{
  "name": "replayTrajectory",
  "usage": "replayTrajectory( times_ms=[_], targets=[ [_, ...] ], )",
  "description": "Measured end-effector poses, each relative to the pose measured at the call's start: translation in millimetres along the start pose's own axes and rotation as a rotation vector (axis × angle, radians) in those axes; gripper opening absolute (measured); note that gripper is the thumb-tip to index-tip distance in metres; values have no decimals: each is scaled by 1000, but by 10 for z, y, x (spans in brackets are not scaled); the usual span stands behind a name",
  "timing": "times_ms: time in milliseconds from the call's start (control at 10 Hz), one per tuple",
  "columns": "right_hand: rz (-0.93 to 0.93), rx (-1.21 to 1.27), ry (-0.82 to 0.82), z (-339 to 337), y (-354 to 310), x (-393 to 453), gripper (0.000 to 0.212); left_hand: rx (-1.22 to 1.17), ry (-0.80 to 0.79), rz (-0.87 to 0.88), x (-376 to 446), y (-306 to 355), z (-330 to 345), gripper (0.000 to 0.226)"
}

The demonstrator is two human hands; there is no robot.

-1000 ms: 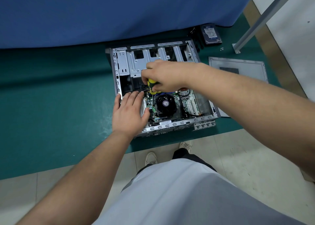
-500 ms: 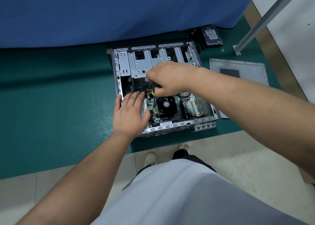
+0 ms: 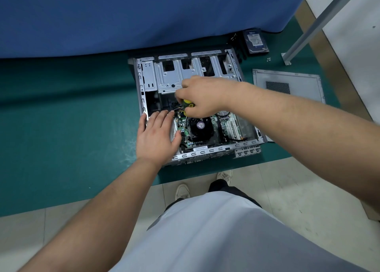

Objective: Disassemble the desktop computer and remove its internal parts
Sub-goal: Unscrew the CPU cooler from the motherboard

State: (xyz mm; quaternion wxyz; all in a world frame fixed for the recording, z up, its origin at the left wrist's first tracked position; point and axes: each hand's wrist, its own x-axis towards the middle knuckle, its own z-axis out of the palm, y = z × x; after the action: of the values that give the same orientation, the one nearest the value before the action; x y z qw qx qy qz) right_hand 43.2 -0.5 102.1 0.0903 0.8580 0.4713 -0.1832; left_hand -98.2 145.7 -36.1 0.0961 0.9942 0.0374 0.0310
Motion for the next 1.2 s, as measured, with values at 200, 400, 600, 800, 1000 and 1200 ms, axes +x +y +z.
replayTrajectory(
  times_ms=[200, 400, 600, 800, 1000, 1200],
  targets=[
    [340, -205, 235, 127, -120, 108, 61, 1, 12, 1, -2, -6, 10, 63],
    [-112, -148, 65, 62, 87, -12, 41, 4, 13, 5, -5, -13, 13, 63],
    [302, -294, 232, 148, -50, 24, 64, -1, 19, 4, -9, -6, 16, 62],
    [-39, -5, -30, 7, 37, 14, 39, 1, 13, 1, -11, -5, 17, 62],
    [306, -96, 132, 90, -73, 42, 68, -2, 12, 1, -13, -5, 21, 63],
    [7, -134, 98, 68, 5, 83, 41, -6, 11, 0, -6, -6, 22, 63]
  ],
)
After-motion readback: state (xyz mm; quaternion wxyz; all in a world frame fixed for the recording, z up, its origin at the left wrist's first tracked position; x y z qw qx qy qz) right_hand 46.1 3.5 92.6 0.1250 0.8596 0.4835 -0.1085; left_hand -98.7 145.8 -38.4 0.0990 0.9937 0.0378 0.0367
